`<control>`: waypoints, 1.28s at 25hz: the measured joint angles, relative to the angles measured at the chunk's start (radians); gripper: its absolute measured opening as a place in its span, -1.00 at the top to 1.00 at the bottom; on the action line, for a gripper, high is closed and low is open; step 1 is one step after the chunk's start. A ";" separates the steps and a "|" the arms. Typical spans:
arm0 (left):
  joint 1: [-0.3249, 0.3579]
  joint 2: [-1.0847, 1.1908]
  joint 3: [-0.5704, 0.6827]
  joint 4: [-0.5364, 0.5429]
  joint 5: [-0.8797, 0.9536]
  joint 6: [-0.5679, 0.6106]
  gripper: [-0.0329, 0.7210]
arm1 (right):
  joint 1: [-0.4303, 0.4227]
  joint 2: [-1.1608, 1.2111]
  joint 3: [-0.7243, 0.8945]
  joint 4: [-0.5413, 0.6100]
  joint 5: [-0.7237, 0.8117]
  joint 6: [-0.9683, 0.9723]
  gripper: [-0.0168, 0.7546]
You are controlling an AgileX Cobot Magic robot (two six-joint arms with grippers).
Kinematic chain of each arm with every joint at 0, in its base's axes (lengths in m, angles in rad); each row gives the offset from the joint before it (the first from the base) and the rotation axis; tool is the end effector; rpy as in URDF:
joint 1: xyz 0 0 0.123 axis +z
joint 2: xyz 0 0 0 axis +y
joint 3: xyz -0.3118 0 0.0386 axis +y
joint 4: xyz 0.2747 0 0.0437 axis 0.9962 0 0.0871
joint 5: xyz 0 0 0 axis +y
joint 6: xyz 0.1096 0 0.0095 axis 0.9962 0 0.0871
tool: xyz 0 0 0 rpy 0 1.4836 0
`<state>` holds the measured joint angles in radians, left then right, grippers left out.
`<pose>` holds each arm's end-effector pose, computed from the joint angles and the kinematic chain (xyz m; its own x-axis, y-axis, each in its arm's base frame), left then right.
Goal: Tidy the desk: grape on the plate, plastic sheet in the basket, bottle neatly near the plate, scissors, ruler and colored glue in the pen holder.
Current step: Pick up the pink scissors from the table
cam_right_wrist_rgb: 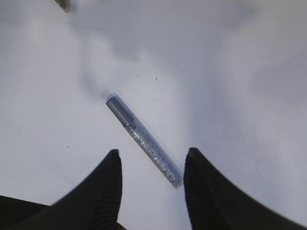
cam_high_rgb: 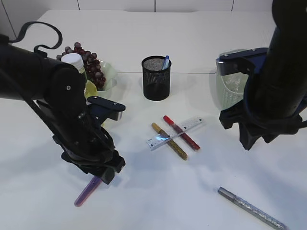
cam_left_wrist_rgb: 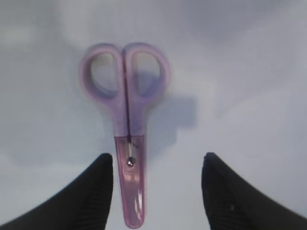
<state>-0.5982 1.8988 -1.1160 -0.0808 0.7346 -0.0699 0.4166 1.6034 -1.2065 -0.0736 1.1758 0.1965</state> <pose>0.3090 -0.2178 0.1342 -0.8848 0.4464 -0.1336 0.4579 0.8861 -0.0715 0.3033 0.1260 0.2581 -0.9649 -0.2444 -0.0963 -0.2403 0.9693 -0.0522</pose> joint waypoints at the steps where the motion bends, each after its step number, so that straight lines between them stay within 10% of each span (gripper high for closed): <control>1: 0.000 0.002 0.000 0.005 -0.006 -0.010 -0.23 | 0.000 -0.002 0.000 0.000 -0.004 0.000 0.06; 32: 0.000 0.073 -0.002 0.027 -0.095 -0.027 -0.23 | 0.000 -0.006 0.000 0.000 -0.010 0.000 0.06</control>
<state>-0.5982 1.9714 -1.1183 -0.0538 0.6399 -0.0967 0.4166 1.5973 -1.2065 -0.0732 1.1655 0.1965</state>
